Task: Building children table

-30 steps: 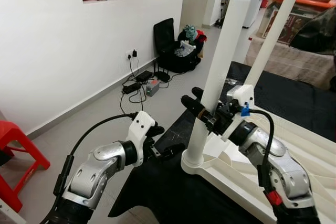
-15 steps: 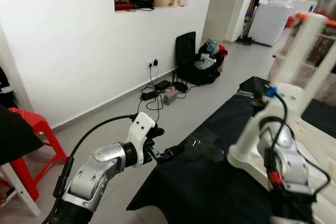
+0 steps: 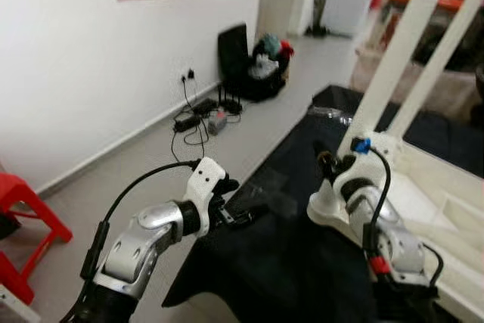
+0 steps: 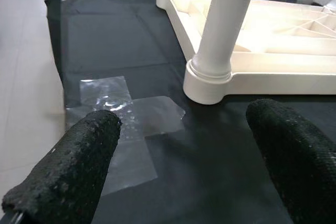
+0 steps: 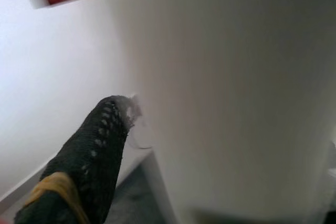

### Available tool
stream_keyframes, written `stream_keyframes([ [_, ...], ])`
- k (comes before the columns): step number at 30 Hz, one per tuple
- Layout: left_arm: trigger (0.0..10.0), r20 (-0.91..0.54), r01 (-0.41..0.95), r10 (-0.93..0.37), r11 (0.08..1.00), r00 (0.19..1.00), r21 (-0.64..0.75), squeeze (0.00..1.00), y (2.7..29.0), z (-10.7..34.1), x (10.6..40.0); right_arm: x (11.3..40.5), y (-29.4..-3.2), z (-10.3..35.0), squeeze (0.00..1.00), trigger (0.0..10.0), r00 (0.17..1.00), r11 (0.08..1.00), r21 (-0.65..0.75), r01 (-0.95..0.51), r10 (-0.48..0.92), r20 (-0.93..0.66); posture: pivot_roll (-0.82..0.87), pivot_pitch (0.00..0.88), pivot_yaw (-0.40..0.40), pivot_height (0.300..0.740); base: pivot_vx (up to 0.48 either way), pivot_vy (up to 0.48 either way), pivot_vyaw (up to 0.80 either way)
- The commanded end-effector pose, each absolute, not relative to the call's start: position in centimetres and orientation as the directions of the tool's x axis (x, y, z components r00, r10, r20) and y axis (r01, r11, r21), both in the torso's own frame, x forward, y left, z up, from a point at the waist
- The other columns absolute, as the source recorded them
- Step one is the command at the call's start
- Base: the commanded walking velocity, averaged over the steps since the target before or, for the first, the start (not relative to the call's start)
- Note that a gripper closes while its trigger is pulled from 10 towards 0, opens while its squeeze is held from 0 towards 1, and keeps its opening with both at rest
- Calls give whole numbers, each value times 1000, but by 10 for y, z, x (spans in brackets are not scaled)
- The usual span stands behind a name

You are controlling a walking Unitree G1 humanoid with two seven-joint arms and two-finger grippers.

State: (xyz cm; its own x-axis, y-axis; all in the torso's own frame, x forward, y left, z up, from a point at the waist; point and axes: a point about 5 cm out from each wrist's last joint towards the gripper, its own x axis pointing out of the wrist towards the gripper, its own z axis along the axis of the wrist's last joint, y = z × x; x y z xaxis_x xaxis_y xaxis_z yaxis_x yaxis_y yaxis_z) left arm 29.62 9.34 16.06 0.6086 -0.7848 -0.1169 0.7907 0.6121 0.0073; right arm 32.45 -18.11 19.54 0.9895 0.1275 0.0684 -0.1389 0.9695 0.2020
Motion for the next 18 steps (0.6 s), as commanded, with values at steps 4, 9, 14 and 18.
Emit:
stream_keyframes([
  [4,10000,-118,797,-791,604,600,3,0,93,160,296,315,-160,229,0,10000,862,867,107,-487,458,216,89,0,-87,740,0,0,0],
  [9,10000,-117,795,-789,607,603,4,0,94,159,295,293,-140,238,0,4902,645,667,-25,-745,730,225,95,0,-93,740,0,0,0],
  [14,10000,-116,794,-789,607,604,4,0,93,159,294,296,-135,221,0,0,656,667,-56,-743,742,141,100,0,-97,740,0,0,0],
  [18,10000,-116,794,-788,608,604,5,0,92,159,294,313,-146,204,0,0,793,795,-51,-605,607,54,98,0,-94,740,0,0,0],
])
